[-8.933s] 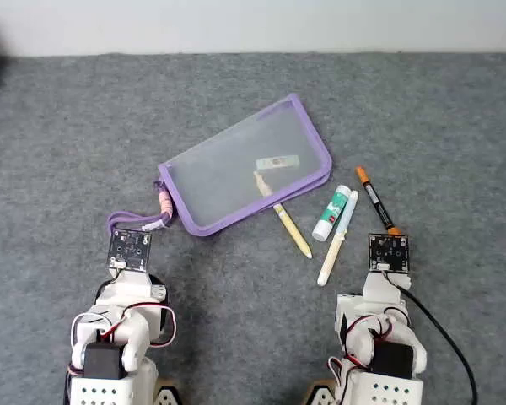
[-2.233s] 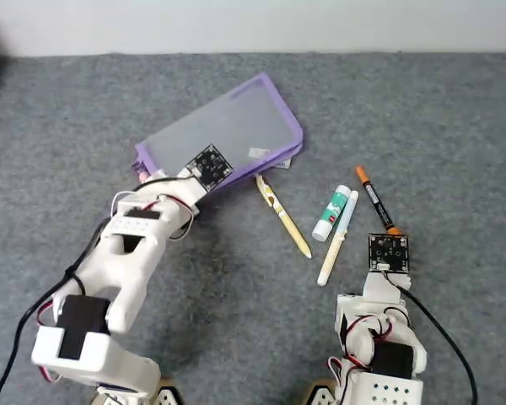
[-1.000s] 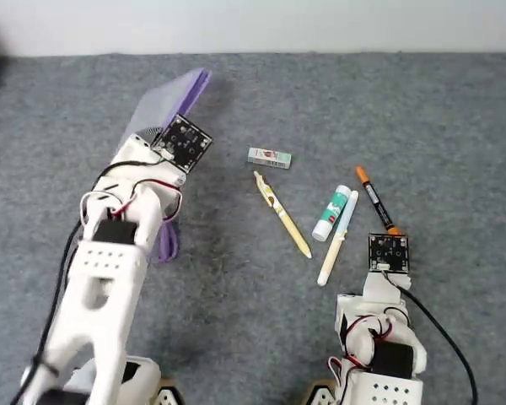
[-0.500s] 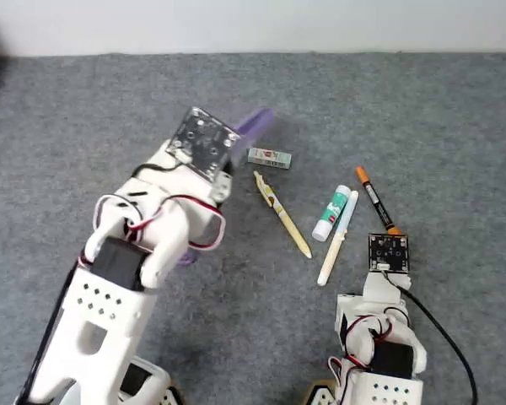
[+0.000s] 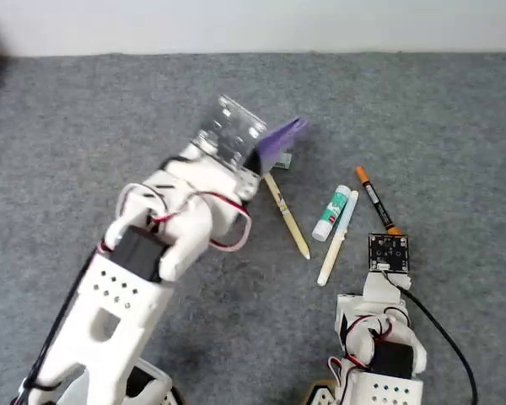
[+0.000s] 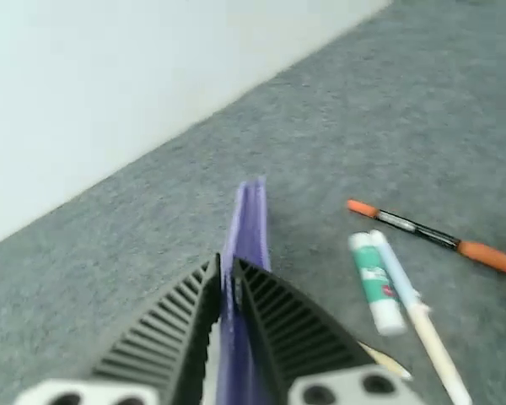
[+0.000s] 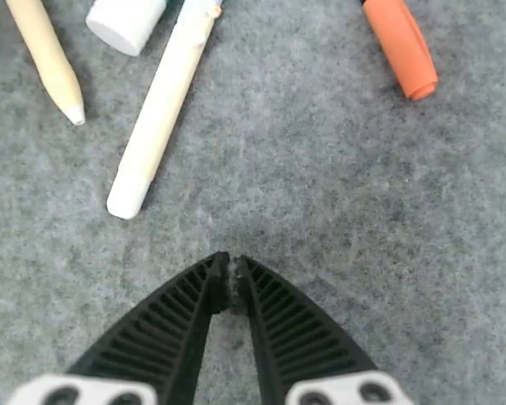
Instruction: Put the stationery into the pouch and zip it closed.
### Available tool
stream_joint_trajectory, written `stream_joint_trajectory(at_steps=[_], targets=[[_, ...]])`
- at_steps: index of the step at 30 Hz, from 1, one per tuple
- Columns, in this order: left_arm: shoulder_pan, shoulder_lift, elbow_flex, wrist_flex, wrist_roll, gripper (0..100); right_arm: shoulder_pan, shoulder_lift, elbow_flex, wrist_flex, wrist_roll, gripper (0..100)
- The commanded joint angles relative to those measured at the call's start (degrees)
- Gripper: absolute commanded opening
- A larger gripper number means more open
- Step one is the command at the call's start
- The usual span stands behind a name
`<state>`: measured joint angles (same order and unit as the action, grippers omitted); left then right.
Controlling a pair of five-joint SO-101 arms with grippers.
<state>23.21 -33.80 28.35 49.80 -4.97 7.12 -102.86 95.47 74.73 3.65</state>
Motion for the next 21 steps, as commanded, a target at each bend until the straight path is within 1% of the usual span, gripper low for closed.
stream_joint_trajectory(at_steps=[1,4,10,14,16,19,21], targets=[[-6.9,4.6,-0.3,0.7,1.2,1,-0.6,-0.8,1.0,0.2,0.5,0.9],[-11.4,6.5,-0.3,2.6,1.2,2,-0.6,-0.8,1.0,0.2,0.5,0.9],[-17.7,14.0,-0.3,9.1,0.9,2,-0.6,-0.8,1.0,0.2,0.5,0.9],[-22.0,20.9,-0.3,9.6,0.8,2,-0.6,-0.8,1.0,0.2,0.5,0.9],[-23.0,24.5,-0.4,9.6,0.2,2,-0.6,-0.8,1.0,0.2,0.5,0.9],[-23.1,30.1,-0.6,11.2,-3.3,2,-0.6,-0.8,1.0,0.2,0.5,0.9],[-22.9,33.1,-0.7,13.4,-4.2,6,-0.6,-0.8,1.0,0.2,0.5,0.9]])
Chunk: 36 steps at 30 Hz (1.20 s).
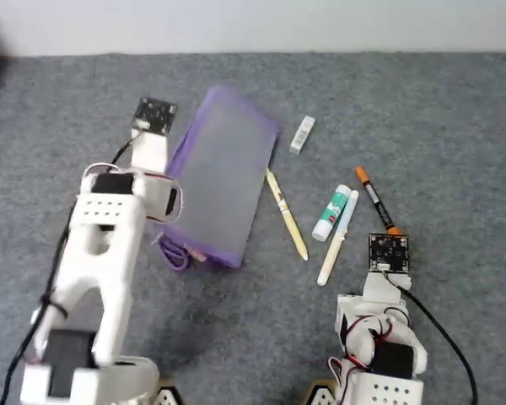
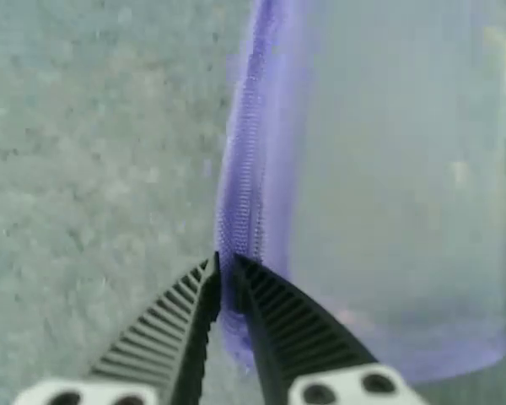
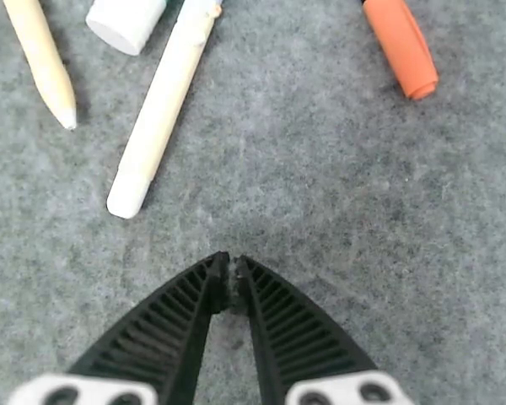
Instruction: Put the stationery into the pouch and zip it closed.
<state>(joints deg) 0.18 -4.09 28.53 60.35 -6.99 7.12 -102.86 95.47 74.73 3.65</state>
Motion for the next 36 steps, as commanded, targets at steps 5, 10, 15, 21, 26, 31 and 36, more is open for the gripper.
stream_joint_trajectory(at_steps=[5,10,15,21,26,31,36], targets=[[0.3,5.8,-1.0,6.2,-2.4,15,-0.6,-0.8,1.0,0.2,0.5,0.9],[0.1,3.4,-1.1,6.2,-2.5,11,-0.6,-0.8,1.0,0.2,0.5,0.9],[0.3,-2.9,-0.9,6.2,-2.5,9,-0.6,-0.8,1.0,0.2,0.5,0.9],[1.2,-8.9,-0.6,9.1,-2.5,9,-0.6,-0.8,1.0,0.2,0.5,0.9],[0.7,-12.7,-0.7,13.8,-2.5,9,-0.6,-0.8,1.0,0.2,0.5,0.9],[0.8,-17.0,-0.9,21.0,-2.5,12,-0.7,-0.8,1.0,0.2,0.6,0.9],[-1.2,-22.6,-0.9,26.5,-2.1,22,-2.8,-0.8,1.0,0.2,0.5,0.9]])
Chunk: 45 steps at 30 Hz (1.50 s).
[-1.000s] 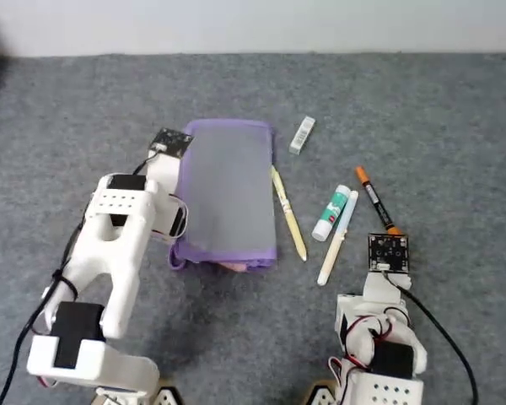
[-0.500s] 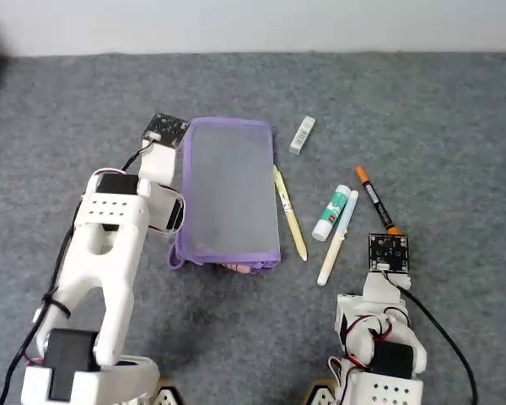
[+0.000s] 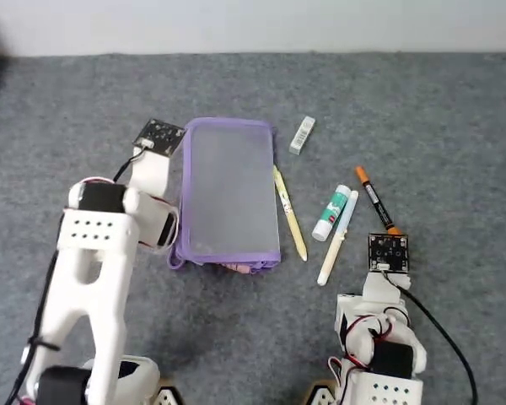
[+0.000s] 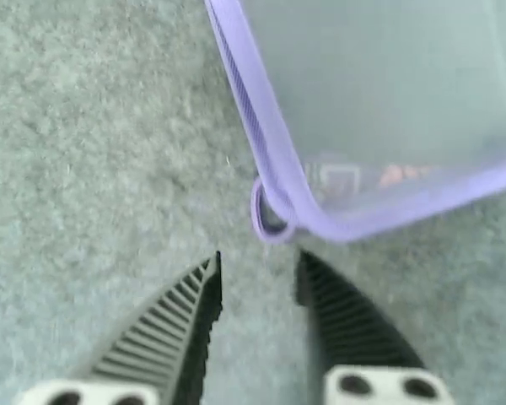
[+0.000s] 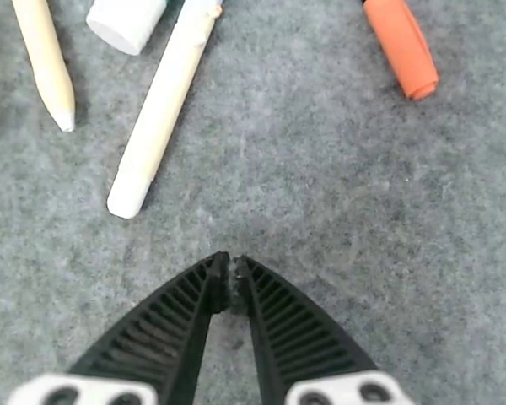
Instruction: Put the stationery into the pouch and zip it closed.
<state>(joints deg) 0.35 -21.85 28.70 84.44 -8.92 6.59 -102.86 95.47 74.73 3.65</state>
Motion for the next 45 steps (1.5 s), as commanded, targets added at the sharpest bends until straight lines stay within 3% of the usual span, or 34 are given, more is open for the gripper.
stream_joint_trajectory(at_steps=[1,8,16,21,29,34,38,45], targets=[[-1.7,-5.9,-1.0,2.4,-0.4,23,-2.9,-0.8,1.0,0.2,0.5,0.9],[1.0,-4.1,1.2,2.5,-6.2,23,-4.0,-0.8,1.0,0.2,0.6,0.9],[6.0,8.1,0.8,-0.8,-6.7,23,-8.0,-0.8,1.0,0.2,0.9,0.9],[8.8,15.1,0.7,-7.8,-6.6,22,-8.0,-0.8,1.0,-4.4,0.5,0.9],[6.1,23.9,-7.8,-19.9,-5.6,13,-8.4,-0.8,0.8,-16.6,-2.8,0.9],[5.6,27.2,-17.4,-19.9,0.9,13,-11.7,-0.5,0.7,-18.2,-3.5,0.9],[5.7,28.5,-18.2,-19.7,1.3,13,-17.9,-0.3,-1.7,-18.2,-4.0,0.9],[5.3,25.2,-18.4,-12.4,1.6,13,-26.6,-0.2,-6.3,-17.7,-5.4,0.8]])
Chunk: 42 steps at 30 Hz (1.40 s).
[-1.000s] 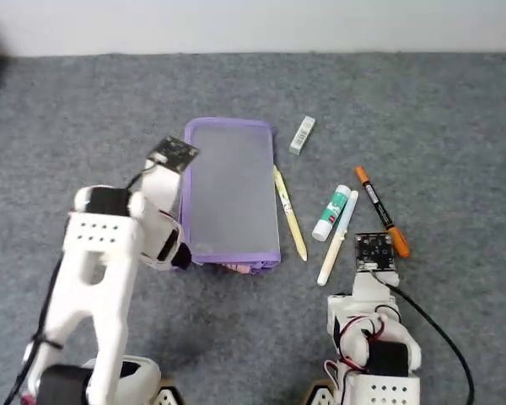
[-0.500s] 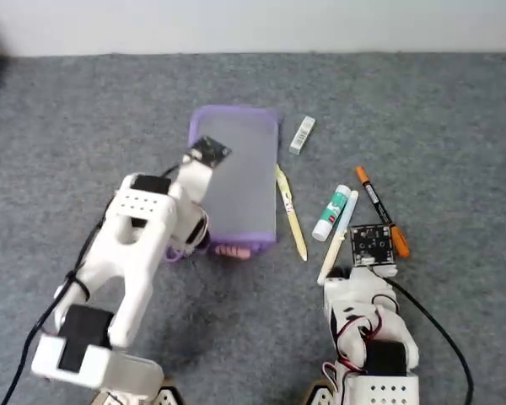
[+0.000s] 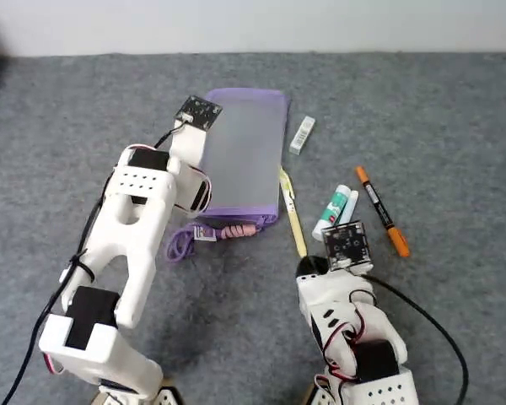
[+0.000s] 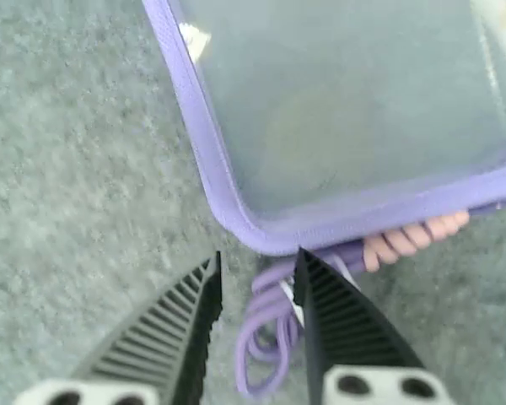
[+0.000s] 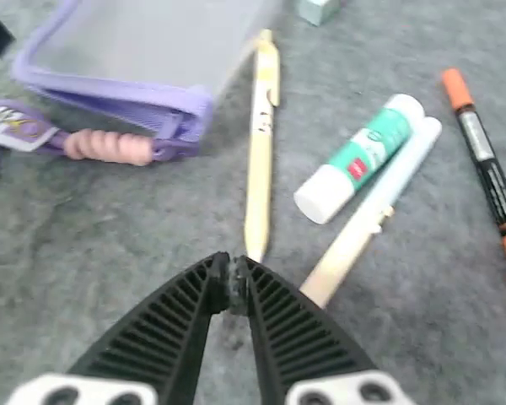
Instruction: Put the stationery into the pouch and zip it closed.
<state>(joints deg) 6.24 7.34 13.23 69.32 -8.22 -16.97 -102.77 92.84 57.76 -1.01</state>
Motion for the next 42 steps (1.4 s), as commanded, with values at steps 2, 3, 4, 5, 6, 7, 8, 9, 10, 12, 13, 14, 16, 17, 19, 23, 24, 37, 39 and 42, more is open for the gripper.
stream_joint_trajectory(at_steps=[2,3,4,5,6,7,8,9,10,12,13,14,16,17,19,23,24,37,39,42], targets=[[-0.7,-6.6,-2.9,4.7,1.5,10,-4.3,-0.3,-3.8,-0.7,-0.8,0.8],[-0.7,-7.8,-2.9,5.6,2.3,9,-4.7,-0.3,-3.8,-0.7,-0.9,0.8],[-0.7,-9.2,-2.9,6.4,3.0,8,-4.9,-0.3,-3.8,-0.7,-0.9,0.8],[-0.7,-10.5,-2.8,7.6,3.7,7,-4.9,-0.3,-4.0,-1.0,-1.0,0.8],[-0.7,-11.7,-2.8,8.8,4.7,7,-5.0,-0.2,-5.2,-0.8,-1.1,0.8],[-0.7,-12.7,-2.8,10.1,5.6,7,-5.1,-0.2,-6.8,-0.7,-1.1,0.8],[-0.7,-13.6,-2.8,11.2,6.6,7,-5.1,-0.1,-8.3,-0.7,-1.5,0.8],[-1.1,-14.3,-2.8,12.1,7.6,7,-5.1,0.3,-9.8,-0.7,-1.8,0.8],[-2.0,-15.0,-2.8,12.8,8.5,7,-5.8,1.5,-11.3,-0.7,-1.8,0.8],[-4.2,-16.1,-2.8,13.3,9.8,7,-8.2,5.5,-14.4,0.3,-1.7,0.8],[-5.8,-16.7,-2.8,13.3,10.1,7,-9.5,8.4,-16.5,1.2,-1.8,0.8],[-7.4,-17.1,-2.8,13.3,10.2,7,-10.6,11.6,-18.8,1.7,-1.8,0.8],[-10.5,-18.1,-2.9,13.5,10.9,7,-11.6,19.3,-24.4,2.5,-3.3,0.8],[-12.2,-18.7,-2.8,13.6,11.3,7,-11.7,23.6,-27.6,3.2,-4.7,0.8],[-15.3,-19.9,-2.8,14.2,12.2,7,-12.1,32.5,-33.8,5.3,-7.2,0.8],[-20.4,-21.6,-2.8,16.8,12.5,7,-14.2,47.9,-43.3,8.0,-7.0,0.8],[-21.5,-22.0,-2.8,17.4,12.5,7,-14.6,50.9,-45.0,8.0,-6.1,0.8],[-40.7,-22.1,-2.8,26.1,6.3,7,-23.0,76.1,-59.9,8.3,24.7,1.0],[-42.5,-22.1,-2.8,27.3,1.3,7,-23.0,80.9,-62.8,8.3,28.7,4.2],[-44.1,-22.2,-2.8,27.9,-4.0,7,-23.1,89.2,-68.9,10.2,33.8,13.5]])
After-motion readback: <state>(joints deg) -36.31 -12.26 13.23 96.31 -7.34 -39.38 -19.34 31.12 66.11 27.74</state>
